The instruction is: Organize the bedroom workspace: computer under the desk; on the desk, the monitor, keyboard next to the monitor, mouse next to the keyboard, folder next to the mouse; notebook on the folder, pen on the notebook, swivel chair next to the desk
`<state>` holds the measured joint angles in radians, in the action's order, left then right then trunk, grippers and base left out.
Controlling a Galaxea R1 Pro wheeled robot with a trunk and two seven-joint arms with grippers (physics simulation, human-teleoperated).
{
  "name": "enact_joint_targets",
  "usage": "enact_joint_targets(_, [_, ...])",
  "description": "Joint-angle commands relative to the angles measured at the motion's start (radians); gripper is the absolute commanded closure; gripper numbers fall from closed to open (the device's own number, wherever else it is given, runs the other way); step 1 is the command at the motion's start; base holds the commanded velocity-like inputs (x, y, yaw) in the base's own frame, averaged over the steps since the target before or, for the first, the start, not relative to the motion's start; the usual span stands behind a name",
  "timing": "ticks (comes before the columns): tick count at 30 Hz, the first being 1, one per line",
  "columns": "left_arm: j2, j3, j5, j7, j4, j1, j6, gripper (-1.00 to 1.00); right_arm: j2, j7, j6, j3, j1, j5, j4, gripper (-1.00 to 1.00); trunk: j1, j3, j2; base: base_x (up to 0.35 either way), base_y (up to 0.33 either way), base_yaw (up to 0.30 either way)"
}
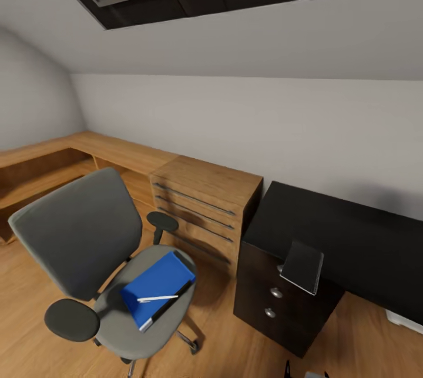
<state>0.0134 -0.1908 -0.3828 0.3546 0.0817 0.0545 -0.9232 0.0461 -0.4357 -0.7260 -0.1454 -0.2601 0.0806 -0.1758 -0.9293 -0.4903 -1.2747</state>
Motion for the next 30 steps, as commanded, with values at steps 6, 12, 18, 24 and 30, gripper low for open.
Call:
enact_joint_targets(6, [0.0,-0.009,-0.005,0.007,0.003,0.001,0.0,-1.0,-0.001,-0.003,-0.006,-0.01,-0.001,0.003,0.002,-1.0,0.0,-0.004,-0.001,0.0,0.0,0.267])
enact_joint_targets(12, [0.0,-0.01,-0.005,0.007,0.003,0.001,0.0,-1.0,-0.001,-0.003,-0.006,-0.01,-0.001,0.001,0.002,-1.0,0.0,-0.008,-0.001,0.0,0.0,0.266])
enact_joint_targets(18, [0.0,-0.01,-0.005,0.007,0.003,0.001,0.001,-1.0,0.0,-0.003,-0.007,-0.01,-0.001,0.001,0.002,-1.0,0.0,-0.011,-0.001,0.0,0.0,0.266])
enact_joint_targets(24, [0.0,-0.011,-0.005,0.007,0.003,0.001,0.002,-1.0,0.0,-0.003,-0.007,-0.011,-0.001,0.0,0.005,-1.0,0.0,-0.015,-0.001,0.0,0.0,0.266])
enact_joint_targets(30, [0.0,-0.011,-0.005,0.007,0.003,0.001,0.002,-1.0,0.0,-0.003,-0.007,-0.012,-0.001,-0.001,0.015,-1.0,0.0,-0.018,-0.001,0.0,0.0,0.266])
